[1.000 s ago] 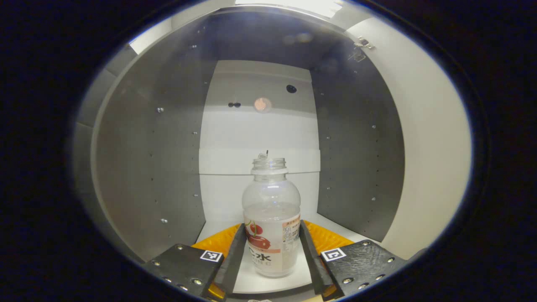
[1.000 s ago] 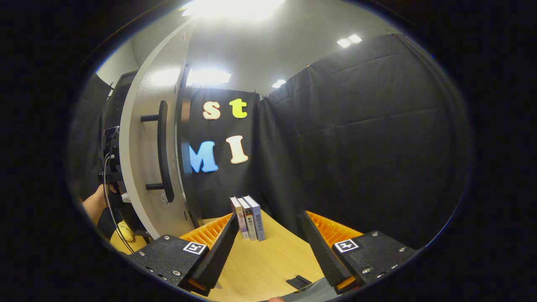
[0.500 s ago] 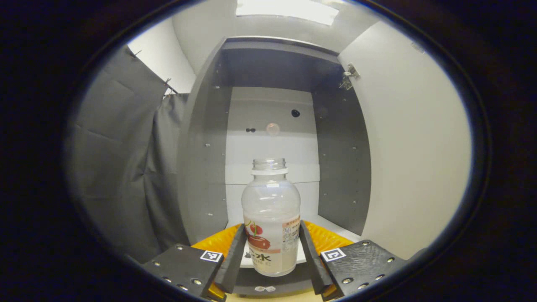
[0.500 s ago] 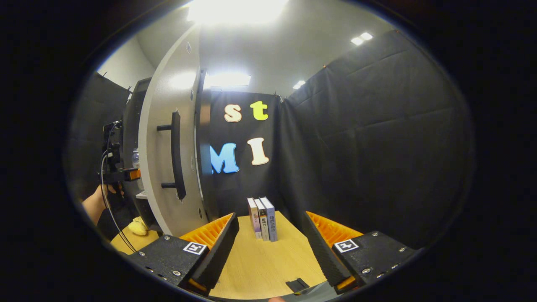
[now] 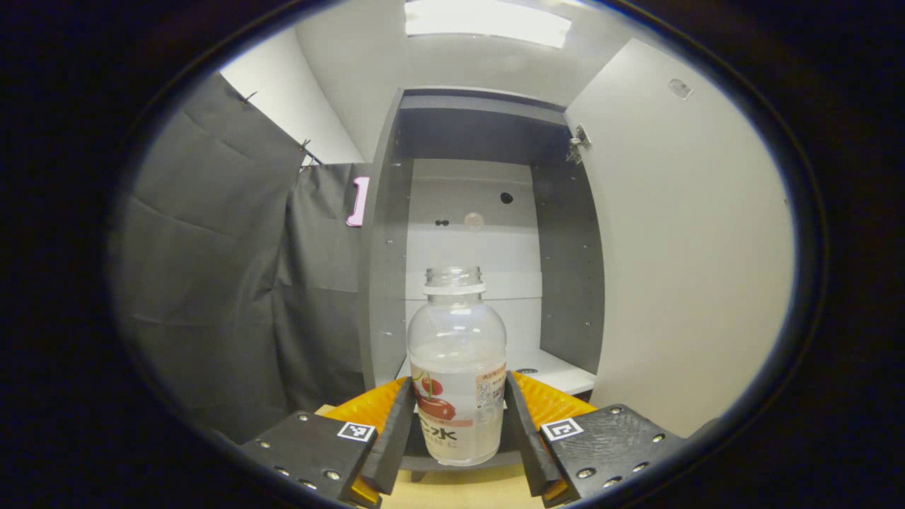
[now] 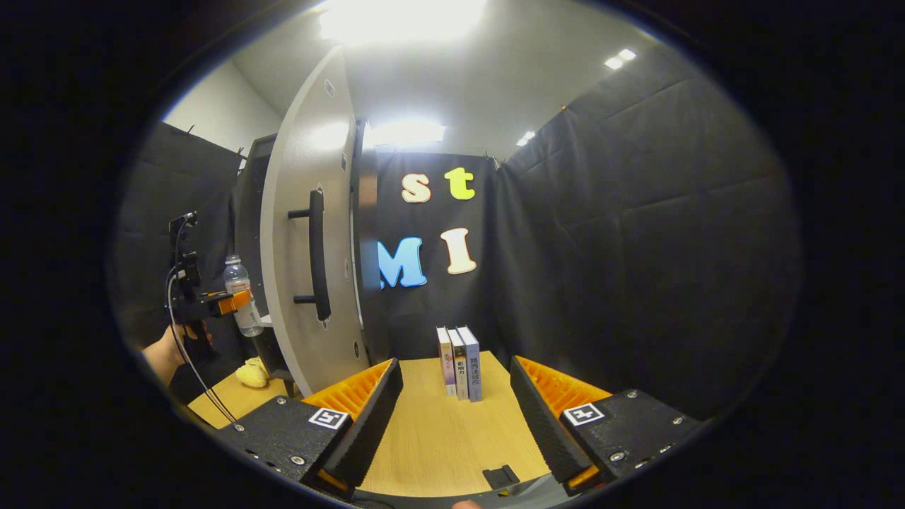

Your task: Open the cabinet door with the right hand, grasp the bottle in the cabinet with the left hand and place it on the coaster, then close the cabinet door with the right hand.

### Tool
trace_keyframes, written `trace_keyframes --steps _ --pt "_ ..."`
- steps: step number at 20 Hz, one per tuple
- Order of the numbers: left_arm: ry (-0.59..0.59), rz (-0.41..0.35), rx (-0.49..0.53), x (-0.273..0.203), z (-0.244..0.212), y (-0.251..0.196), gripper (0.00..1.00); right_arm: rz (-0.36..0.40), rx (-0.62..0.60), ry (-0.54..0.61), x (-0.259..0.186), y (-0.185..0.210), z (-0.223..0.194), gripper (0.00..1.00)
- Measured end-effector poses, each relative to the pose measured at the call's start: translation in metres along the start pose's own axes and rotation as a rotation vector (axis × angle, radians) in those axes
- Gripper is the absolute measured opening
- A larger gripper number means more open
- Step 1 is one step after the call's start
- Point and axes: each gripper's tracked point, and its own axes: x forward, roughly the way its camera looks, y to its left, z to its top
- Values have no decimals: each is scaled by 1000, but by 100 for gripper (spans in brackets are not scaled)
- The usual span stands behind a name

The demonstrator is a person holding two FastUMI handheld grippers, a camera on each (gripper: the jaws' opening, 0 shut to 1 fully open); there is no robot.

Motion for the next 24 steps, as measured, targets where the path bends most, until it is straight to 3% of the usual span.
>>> trace_keyframes --steps 3,4,5,6,8,12,24 --pt "-8 -8 -7 -22 -11 -2 75 28 2 17 -2 -1 -8 95" --pt "-5 -5 -7 -26 -16 0 64 36 -1 24 -2 -1 -10 94" --pt "-1 2 -7 -32 -21 0 64 43 -6 32 -3 -2 -14 95" --pt "0 9 -5 -39 -25 -1 75 50 -9 38 -3 -2 -17 94" --pt "2 23 -3 -51 -34 -2 70 65 -10 41 -6 -2 -21 95" --pt "20 36 4 -77 -61 0 70 83 -19 29 -10 -4 -23 91" --pt "88 96 -34 -150 -150 20 70 148 -44 35 -13 8 -35 95"
